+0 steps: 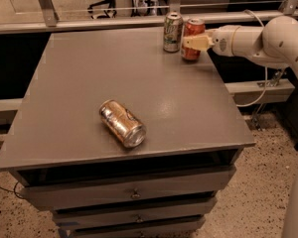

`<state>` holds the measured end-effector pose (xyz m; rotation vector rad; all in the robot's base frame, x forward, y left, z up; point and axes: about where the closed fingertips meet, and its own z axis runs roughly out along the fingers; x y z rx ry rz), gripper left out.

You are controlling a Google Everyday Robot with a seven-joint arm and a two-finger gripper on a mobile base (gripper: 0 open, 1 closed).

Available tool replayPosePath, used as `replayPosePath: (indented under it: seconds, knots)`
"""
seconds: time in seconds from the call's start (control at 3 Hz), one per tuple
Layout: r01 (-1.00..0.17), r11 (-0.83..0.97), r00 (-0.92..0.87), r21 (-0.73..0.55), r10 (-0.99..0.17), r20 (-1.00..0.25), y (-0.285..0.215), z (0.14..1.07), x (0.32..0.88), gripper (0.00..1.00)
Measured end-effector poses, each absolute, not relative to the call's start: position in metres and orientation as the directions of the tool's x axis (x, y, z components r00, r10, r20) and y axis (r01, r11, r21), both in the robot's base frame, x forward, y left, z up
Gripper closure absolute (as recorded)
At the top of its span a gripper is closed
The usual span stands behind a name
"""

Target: Move coke can near 7up can

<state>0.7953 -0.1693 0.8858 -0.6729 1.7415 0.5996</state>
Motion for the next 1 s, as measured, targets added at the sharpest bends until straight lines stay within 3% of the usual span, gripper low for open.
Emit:
replayPosePath:
  seconds: [0.33, 1.0]
  knots:
    - [-0.727, 0.681, -0.236, 0.084, -0.133, -0.962, -0.1626, 0.8719, 0.8027, 0.83]
    - [-0.741, 0.666, -0.235, 0.085, -0.139, -0.962, -0.1586, 0.8697, 0.8053, 0.37]
